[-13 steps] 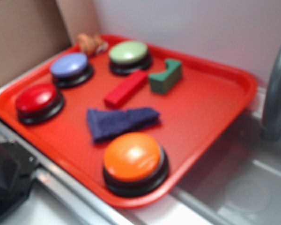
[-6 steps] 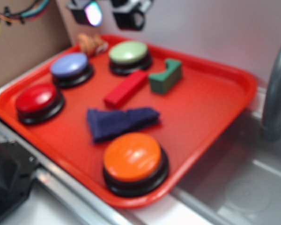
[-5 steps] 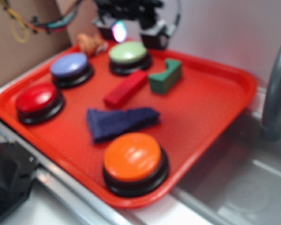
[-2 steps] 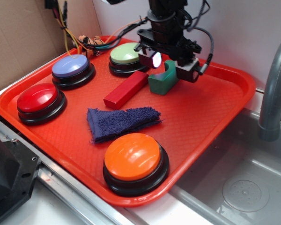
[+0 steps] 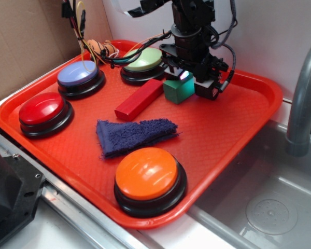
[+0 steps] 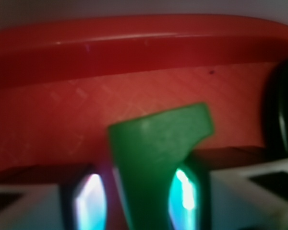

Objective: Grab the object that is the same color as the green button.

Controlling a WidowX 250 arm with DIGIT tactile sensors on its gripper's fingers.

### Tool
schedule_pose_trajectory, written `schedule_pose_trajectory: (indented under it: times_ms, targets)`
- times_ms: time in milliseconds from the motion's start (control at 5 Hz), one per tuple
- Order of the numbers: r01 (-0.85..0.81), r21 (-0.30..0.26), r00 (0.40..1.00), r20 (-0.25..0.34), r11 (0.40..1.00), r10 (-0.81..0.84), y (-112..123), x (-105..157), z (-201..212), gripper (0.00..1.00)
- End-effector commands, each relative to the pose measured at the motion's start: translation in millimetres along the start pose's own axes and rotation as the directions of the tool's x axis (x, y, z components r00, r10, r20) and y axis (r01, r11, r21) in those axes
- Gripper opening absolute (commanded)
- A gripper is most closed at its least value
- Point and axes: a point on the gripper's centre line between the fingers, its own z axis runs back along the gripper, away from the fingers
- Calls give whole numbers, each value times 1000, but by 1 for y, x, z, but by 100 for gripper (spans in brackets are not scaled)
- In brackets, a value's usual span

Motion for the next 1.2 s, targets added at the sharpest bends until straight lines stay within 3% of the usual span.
schedule_pose_trajectory:
  times_ms: [0, 200, 400, 600, 800, 1000]
  targets:
    - [128, -42, 991, -42, 991, -130, 10, 14, 47, 0]
    - [126, -40, 990, -57, 991, -129, 20, 10, 75, 0]
    - [76, -115, 996, -42, 990, -81, 54, -13, 127, 0]
    - [31, -149, 1000, 4, 988, -31, 79, -41, 165, 0]
    - [-45, -143, 998, 38, 989, 51, 104, -75, 189, 0]
    - [-83, -161, 992, 85, 983, 98, 116, -97, 200, 0]
